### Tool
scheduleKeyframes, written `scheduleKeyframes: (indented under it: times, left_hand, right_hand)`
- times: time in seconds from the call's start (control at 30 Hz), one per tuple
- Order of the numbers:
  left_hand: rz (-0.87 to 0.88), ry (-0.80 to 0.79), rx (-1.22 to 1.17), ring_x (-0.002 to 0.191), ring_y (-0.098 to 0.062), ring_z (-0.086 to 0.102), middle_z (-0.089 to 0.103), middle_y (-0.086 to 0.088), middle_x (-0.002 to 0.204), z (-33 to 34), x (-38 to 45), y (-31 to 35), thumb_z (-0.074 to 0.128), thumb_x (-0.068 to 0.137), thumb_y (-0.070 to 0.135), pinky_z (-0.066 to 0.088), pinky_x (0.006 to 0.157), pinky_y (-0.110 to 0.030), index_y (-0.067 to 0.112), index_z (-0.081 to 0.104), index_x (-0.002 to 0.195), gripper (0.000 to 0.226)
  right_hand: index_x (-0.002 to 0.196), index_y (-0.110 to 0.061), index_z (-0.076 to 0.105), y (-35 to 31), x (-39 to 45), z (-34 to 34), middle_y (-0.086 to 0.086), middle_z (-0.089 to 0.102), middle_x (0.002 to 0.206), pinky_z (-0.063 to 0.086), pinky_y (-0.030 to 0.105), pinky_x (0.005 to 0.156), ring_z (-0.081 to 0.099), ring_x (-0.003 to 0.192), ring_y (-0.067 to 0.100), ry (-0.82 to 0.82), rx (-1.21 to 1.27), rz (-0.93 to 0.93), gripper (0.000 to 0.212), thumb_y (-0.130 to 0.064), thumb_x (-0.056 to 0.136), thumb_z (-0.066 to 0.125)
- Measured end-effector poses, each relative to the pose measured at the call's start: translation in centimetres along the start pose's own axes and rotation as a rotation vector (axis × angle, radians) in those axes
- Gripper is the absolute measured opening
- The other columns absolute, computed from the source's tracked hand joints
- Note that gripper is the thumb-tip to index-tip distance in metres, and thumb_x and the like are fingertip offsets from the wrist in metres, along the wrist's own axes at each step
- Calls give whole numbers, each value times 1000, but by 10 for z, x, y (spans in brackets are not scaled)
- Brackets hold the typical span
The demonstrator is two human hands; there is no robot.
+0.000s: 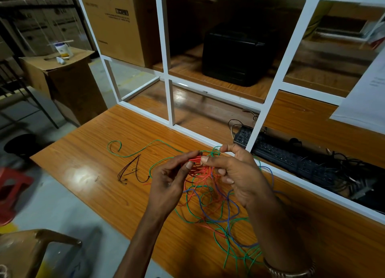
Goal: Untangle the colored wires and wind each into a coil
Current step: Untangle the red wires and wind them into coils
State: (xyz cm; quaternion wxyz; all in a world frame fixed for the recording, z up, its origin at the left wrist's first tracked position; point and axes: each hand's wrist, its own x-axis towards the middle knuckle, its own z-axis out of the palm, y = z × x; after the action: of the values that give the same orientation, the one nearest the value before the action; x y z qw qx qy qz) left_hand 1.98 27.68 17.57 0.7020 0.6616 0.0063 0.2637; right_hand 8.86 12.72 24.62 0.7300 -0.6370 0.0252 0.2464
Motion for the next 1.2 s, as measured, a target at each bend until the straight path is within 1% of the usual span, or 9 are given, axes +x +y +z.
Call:
scheduleKeyframes:
  times: [0.07, 0.13, 0.2, 0.3, 0.5, 0.7, 0.9, 1.03, 1.2]
  left_hand:
    - [-6, 5, -10, 117, -20, 72, 78, -2, 120, 0, 0, 0, 60, 99, -3, 56, 96, -28, 10, 74, 120, 29]
    - [-16, 18, -30, 116, -19, 72, 78, -2, 119, 0, 1, 0, 60, 99, -4, 56, 95, -27, 10, 74, 120, 29]
    - [-18, 21, -30, 115, -17, 72, 78, -1, 119, 0, 2, 1, 60, 99, -4, 55, 94, -25, 9, 73, 121, 29]
    - [-16, 17, -17, 116, -19, 72, 78, -3, 119, -2, 4, -1, 60, 99, -4, 55, 95, -25, 6, 74, 121, 28]
    - [9, -8, 7, 115, -21, 73, 78, -4, 119, -4, 3, -3, 61, 98, -5, 56, 94, -28, 9, 75, 120, 29]
    - [5, -18, 21, 115, -23, 73, 78, -5, 119, -5, 3, -5, 61, 99, -3, 57, 93, -30, 7, 75, 121, 28]
    - [-12, -10, 0, 115, -22, 73, 78, -6, 119, -5, 4, -6, 61, 99, -2, 55, 93, -28, 4, 74, 122, 27]
    - [7, -26, 5, 116, -22, 72, 78, -5, 120, -4, 3, -5, 62, 98, 0, 56, 95, -29, 8, 74, 121, 27]
    - [27, -56, 45, 119, -25, 71, 77, -5, 121, -6, 2, -8, 62, 100, 1, 56, 99, -35, 13, 75, 121, 27]
  right_hand:
    - [107, -17, 53, 0, -1, 2, 9, 61, 81, 25, 18, 35, 38, 48, 6, 0, 24, -12, 47, -1, 77, 84]
    - [106, -16, 50, 0, -3, 5, 4, 66, 73, 25, 16, 34, 38, 44, 3, -5, 68, -34, 44, 2, 79, 81]
    - [105, -16, 48, -3, -8, 8, 0, 69, 69, 27, 14, 34, 42, 40, 0, -21, 98, -49, 43, 5, 82, 78]
    - [106, -13, 47, -7, -13, 10, 2, 70, 69, 31, 13, 33, 49, 37, 1, -43, 122, -50, 41, 9, 84, 74]
    - [106, -16, 49, -5, -9, 6, 0, 73, 73, 30, 14, 34, 45, 39, 0, -31, 14, -26, 43, 4, 82, 79]
    - [106, -16, 49, -2, -6, 4, 3, 71, 77, 29, 15, 33, 45, 40, 0, -25, 37, -21, 42, 2, 82, 79]
    - [107, -16, 48, -2, -6, 4, -2, 72, 70, 26, 15, 34, 43, 41, 1, -37, 63, -35, 42, 3, 83, 78]
    - [107, -16, 50, -3, -2, 1, -3, 67, 65, 28, 16, 33, 46, 38, 0, -33, 8, -3, 42, 3, 82, 79]
    - [106, -17, 53, 3, 9, -4, 1, 51, 65, 22, 18, 33, 34, 39, 3, -4, -55, 45, 44, -2, 78, 83]
